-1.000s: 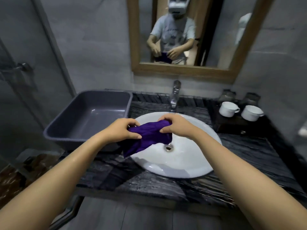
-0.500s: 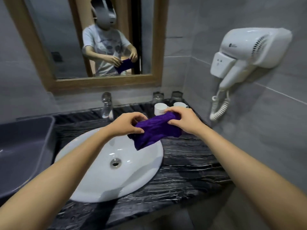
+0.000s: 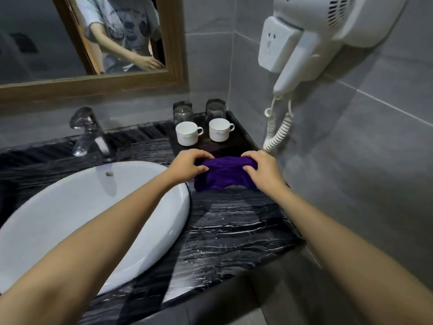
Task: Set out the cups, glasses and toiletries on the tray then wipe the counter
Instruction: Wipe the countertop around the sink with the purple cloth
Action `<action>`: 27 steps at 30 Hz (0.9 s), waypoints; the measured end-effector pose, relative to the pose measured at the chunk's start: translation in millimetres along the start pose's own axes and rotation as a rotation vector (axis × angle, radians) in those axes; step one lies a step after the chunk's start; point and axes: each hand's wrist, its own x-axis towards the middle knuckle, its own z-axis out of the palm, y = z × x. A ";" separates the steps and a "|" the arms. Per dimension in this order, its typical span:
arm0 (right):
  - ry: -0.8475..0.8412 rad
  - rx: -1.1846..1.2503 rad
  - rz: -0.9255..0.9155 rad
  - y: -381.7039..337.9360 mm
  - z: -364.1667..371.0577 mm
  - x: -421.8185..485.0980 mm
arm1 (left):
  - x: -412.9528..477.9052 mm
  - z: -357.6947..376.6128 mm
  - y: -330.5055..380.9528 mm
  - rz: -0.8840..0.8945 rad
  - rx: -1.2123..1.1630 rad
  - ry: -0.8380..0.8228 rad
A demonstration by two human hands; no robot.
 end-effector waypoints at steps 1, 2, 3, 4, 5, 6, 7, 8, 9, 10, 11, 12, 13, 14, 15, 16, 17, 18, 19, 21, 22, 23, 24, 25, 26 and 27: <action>0.001 -0.002 0.020 6.2 2.2 -1.7 | 5.1 6.0 0.1 -0.006 0.002 -0.018; 0.007 -0.006 0.041 12.0 4.7 -3.3 | 10.3 11.7 0.2 -0.011 0.003 -0.040; 0.016 -0.013 0.060 17.5 7.9 -4.6 | 15.5 17.2 0.1 -0.009 0.008 -0.061; 0.029 -0.017 0.082 22.6 11.2 -5.7 | 21.1 22.8 -0.4 -0.002 0.016 -0.081; 0.043 -0.016 0.111 27.9 15.1 -6.4 | 27.1 28.2 -1.3 0.007 0.025 -0.098; 0.054 -0.013 0.141 32.9 18.8 -7.2 | 33.2 33.3 -1.6 0.015 0.034 -0.111; 0.067 -0.014 0.166 37.8 22.3 -8.0 | 39.5 38.4 -2.1 0.021 0.042 -0.120; 0.077 -0.021 0.188 42.6 25.7 -8.3 | 46.0 43.6 -2.8 0.026 0.051 -0.129; 0.079 -0.034 0.210 47.3 29.2 -8.9 | 52.2 48.7 -3.5 0.030 0.063 -0.139; 0.070 -0.054 0.232 51.4 33.1 -9.4 | 58.1 54.4 -4.7 0.035 0.084 -0.151; 0.042 -0.098 0.245 55.5 37.7 -9.5 | 62.8 59.8 -6.1 0.042 0.117 -0.159; -0.006 -0.187 0.252 58.6 43.8 -10.0 | 66.3 65.3 -8.6 0.051 0.152 -0.155; -0.059 -0.307 0.245 61.5 51.2 -11.2 | 67.9 70.2 -13.0 0.053 0.177 -0.139; -0.101 -0.438 0.213 64.2 58.4 -12.7 | 67.2 74.0 -18.6 0.052 0.190 -0.111; -0.117 -0.525 0.153 67.3 65.5 -12.8 | 64.0 75.9 -25.6 0.039 0.193 -0.075; -0.117 -0.538 0.062 69.9 72.5 -10.5 | 57.9 76.1 -34.1 0.021 0.194 -0.032; -0.109 -0.498 -0.074 72.7 78.8 -6.0 | 49.0 74.9 -43.3 0.000 0.201 0.009; -0.136 -0.449 -0.224 75.6 84.4 0.4 | 38.5 73.8 -53.6 -0.008 0.220 0.041; -0.233 -0.406 -0.338 75.7 88.1 7.3 | 26.4 72.9 -64.8 -0.012 0.248 0.066; -0.442 -0.401 -0.449 75.0 96.5 18.3 | 1.7 70.9 -88.3 -0.058 0.304 0.087; -0.511 -0.415 -0.462 78.0 101.8 22.3 | -8.0 69.9 -98.5 -0.094 0.338 0.087; -0.542 -0.425 -0.458 83.2 105.9 25.8 | -14.2 69.7 -108.2 -0.126 0.376 0.079; -0.540 -0.427 -0.447 88.5 108.5 28.6 | -17.3 69.9 -115.5 -0.148 0.411 0.070; -0.529 -0.425 -0.425 94.5 109.3 30.9 | -17.7 71.3 -121.4 -0.168 0.435 0.060; -0.513 -0.418 -0.391 101.3 109.0 32.9 | -17.1 73.4 -124.9 -0.187 0.447 0.047; -0.488 -0.404 -0.341 107.2 107.8 34.2 | -16.5 75.7 -126.2 -0.203 0.453 0.033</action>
